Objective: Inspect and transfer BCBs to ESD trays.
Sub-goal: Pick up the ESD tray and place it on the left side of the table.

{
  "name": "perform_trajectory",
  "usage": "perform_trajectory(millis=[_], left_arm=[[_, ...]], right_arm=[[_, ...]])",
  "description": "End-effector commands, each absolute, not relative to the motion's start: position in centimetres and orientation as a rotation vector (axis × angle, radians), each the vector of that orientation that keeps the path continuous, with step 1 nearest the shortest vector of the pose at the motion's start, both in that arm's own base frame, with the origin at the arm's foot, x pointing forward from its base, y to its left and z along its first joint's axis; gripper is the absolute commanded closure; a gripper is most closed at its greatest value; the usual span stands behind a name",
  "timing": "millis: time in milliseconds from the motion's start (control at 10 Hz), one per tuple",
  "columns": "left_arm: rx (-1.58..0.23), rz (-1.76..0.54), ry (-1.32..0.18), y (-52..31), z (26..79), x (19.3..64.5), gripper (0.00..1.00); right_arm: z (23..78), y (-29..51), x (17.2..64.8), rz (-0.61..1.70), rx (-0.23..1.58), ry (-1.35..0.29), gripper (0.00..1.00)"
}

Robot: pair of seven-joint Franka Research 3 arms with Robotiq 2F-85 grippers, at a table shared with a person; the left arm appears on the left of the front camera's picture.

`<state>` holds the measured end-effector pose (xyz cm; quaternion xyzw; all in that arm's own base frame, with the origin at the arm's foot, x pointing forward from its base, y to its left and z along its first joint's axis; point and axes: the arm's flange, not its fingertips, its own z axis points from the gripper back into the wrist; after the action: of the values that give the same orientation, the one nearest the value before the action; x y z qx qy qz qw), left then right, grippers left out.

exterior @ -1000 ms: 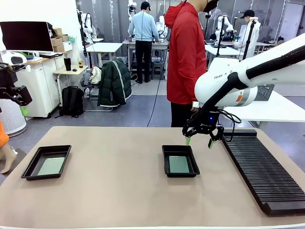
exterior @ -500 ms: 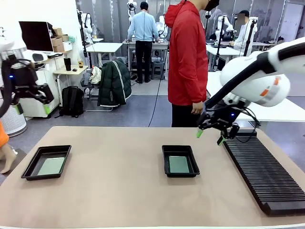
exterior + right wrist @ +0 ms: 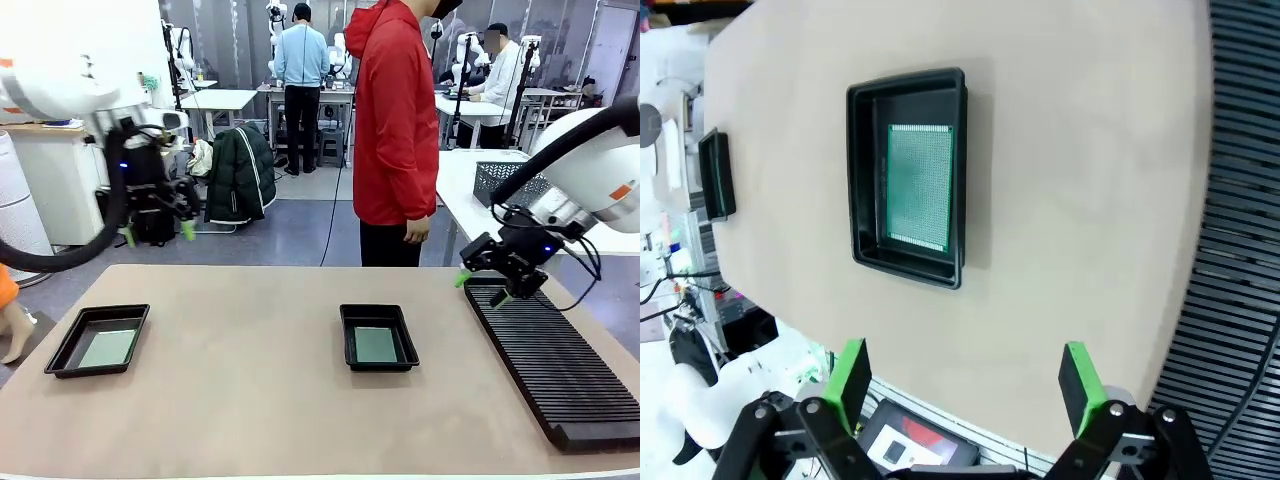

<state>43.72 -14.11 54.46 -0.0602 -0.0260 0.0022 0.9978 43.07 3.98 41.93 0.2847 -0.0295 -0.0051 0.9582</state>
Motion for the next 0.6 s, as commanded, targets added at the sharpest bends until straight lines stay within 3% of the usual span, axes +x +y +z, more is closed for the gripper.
perform_trajectory(millis=[0, 500], left_arm=[[-0.122, 0.015, -0.061, -18.0, 53.2, 44.0, 0.0], [-0.073, 0.027, -0.07, -30.9, 50.4, 44.2, 0.0]], right_arm=[[41.0, 1.8, 43.4, 0.019, 0.643, -0.052, 0.0], [41.6, 2.5, 43.0, -0.002, 0.595, -0.056, 0.0]])
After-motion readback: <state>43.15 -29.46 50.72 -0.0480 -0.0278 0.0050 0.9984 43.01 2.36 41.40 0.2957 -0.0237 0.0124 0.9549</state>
